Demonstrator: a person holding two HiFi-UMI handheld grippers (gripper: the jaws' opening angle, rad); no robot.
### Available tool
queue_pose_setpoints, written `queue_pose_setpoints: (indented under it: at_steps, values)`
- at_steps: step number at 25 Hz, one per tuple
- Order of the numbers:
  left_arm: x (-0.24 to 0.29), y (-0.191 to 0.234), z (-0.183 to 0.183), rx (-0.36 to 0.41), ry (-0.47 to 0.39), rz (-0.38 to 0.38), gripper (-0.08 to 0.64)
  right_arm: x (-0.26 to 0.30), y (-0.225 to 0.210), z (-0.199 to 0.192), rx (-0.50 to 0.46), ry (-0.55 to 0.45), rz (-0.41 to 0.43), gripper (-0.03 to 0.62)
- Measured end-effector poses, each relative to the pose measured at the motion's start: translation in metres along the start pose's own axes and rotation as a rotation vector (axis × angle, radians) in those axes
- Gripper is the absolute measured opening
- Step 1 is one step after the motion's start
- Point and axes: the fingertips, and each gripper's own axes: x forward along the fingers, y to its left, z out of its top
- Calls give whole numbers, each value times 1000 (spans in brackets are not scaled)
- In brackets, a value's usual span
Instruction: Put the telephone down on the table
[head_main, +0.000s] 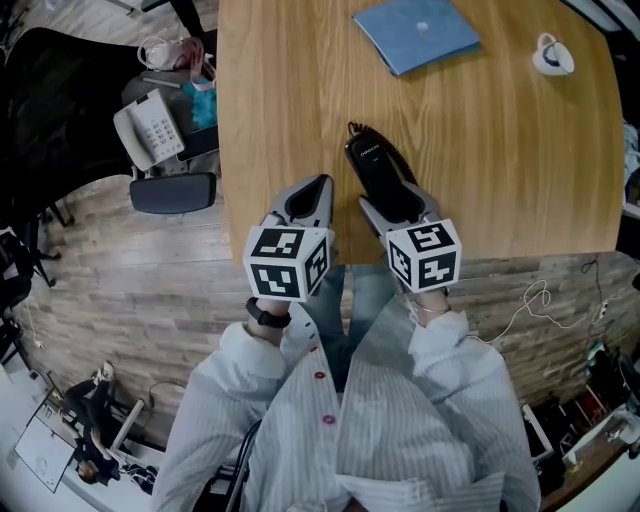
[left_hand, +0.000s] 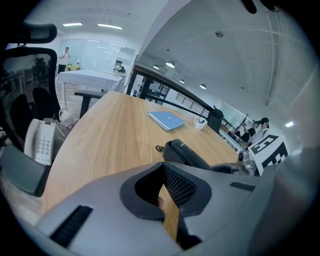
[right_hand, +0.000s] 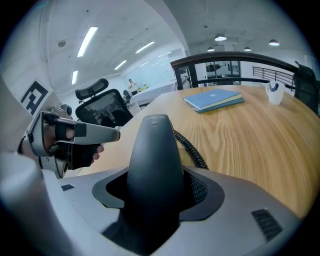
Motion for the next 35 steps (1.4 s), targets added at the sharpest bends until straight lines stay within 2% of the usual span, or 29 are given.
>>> queue_pose_setpoints:
  at_steps: [15, 21, 35]
  values:
    - [-14, 20, -3, -30, -21, 21, 9, 12, 6, -21, -117, 58, -79, 290]
    - [-16, 28, -2, -46, -30, 33, 9, 16, 3, -26, -121, 76, -108, 290]
    - [-21, 19, 2, -48, -51, 25, 9, 12, 6, -22, -36, 75, -46, 291]
